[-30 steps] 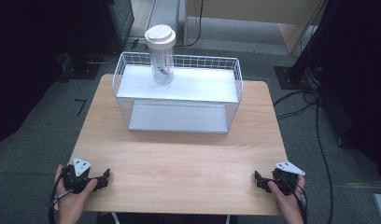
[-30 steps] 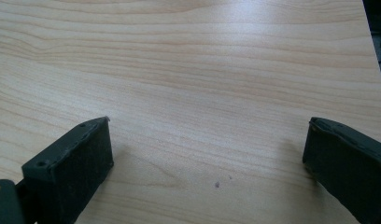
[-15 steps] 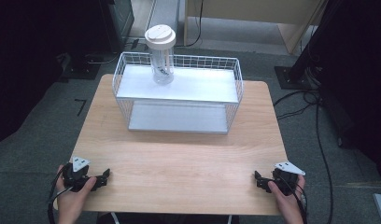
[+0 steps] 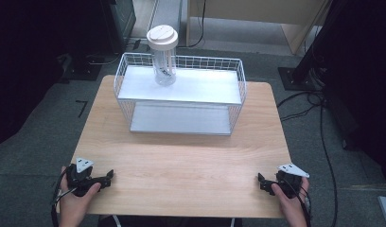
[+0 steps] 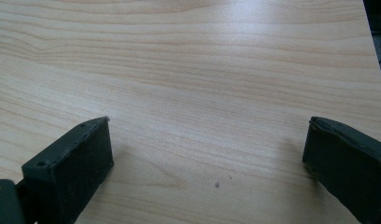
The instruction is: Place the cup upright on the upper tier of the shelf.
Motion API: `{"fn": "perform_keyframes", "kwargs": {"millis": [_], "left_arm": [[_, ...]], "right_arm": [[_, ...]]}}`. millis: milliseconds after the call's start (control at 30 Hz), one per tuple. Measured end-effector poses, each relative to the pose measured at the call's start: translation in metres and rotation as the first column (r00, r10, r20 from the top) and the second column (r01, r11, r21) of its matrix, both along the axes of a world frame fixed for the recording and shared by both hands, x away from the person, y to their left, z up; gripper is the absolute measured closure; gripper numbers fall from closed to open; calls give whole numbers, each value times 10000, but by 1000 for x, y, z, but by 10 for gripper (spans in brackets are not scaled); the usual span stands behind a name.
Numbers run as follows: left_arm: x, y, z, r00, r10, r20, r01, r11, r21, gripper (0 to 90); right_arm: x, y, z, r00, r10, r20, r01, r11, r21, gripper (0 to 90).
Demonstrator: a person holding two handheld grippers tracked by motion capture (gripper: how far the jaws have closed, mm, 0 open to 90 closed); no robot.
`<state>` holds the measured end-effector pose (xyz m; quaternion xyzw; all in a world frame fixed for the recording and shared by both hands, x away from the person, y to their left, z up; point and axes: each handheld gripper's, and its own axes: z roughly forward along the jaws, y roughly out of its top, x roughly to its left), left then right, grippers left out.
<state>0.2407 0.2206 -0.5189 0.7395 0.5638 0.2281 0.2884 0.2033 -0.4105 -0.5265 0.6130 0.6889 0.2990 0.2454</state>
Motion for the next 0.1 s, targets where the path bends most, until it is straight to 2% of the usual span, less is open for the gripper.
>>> {"fn": "perform_keyframes", "kwargs": {"millis": [100], "left_arm": [[0, -1, 0, 10000, 93, 1, -93, 10000, -3, 0]], "right_arm": [[0, 0, 0, 10000, -5, -9, 5, 10000, -24, 12]]}}
